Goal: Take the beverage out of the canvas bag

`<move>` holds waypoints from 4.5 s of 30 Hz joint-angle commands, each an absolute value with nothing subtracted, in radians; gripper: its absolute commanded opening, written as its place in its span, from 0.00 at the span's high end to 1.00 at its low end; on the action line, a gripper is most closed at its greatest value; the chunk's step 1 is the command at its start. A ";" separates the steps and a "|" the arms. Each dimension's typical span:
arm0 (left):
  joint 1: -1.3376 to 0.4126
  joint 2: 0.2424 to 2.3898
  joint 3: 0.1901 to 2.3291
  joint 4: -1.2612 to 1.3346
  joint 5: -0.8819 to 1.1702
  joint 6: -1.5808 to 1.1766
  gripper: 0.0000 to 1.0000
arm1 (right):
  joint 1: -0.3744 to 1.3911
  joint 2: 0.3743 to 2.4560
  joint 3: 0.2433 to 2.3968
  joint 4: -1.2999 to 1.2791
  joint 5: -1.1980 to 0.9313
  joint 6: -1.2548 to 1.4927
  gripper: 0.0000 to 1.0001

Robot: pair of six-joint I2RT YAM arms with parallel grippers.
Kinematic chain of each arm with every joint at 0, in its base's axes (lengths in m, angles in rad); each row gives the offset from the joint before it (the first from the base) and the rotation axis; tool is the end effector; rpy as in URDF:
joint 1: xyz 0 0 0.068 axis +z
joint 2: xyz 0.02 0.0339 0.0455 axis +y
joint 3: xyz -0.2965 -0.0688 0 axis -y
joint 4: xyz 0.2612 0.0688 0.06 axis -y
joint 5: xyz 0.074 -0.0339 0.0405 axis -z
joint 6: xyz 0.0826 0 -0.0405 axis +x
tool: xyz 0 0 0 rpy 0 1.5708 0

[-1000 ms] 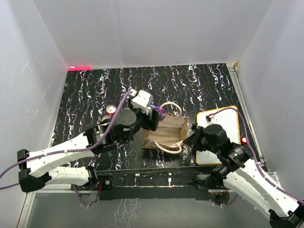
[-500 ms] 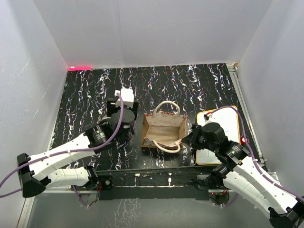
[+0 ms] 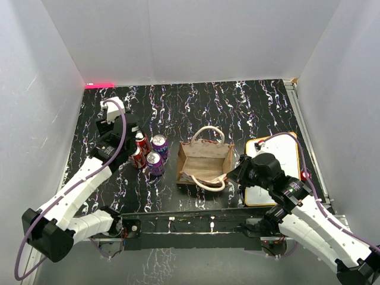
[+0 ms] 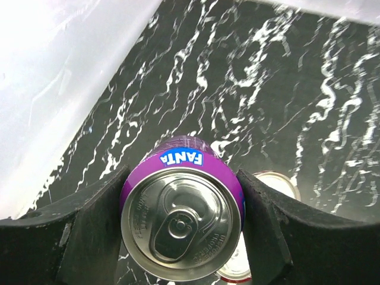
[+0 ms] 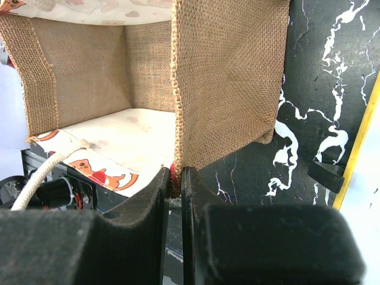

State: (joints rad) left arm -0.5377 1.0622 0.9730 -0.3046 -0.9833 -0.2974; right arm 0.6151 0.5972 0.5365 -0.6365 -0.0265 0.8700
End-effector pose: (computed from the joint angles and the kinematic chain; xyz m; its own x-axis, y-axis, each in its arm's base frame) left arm 0.2514 -0.0699 0.3630 -0.2048 -0.0670 -0.9765 -0.4563 0.8891 0.0347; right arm 0.1288 0.0937 0.2237 -0.7917 0.3761 -0.4813 0.0181 0.8021 0.5969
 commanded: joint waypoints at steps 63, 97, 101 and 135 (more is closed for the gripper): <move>-0.109 1.292 0.953 -0.349 -0.366 -0.571 0.03 | 0.614 0.590 0.516 -0.589 0.020 0.808 0.61; -0.621 1.091 1.125 -0.183 0.065 -0.482 0.03 | 0.615 0.757 0.673 -0.545 0.052 0.715 0.08; -0.642 1.075 1.184 -0.226 0.014 -0.400 0.03 | 0.614 0.760 0.778 -0.610 0.114 0.654 0.02; -0.644 0.741 1.316 -0.275 -0.262 -0.204 0.03 | 0.615 0.649 1.636 -0.762 0.251 0.200 0.02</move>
State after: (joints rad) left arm -0.6388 0.7433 1.2861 -0.2703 -0.2577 -0.2161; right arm 0.6151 0.6453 1.6405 -0.7792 0.2161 0.2073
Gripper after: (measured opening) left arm 0.970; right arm 0.984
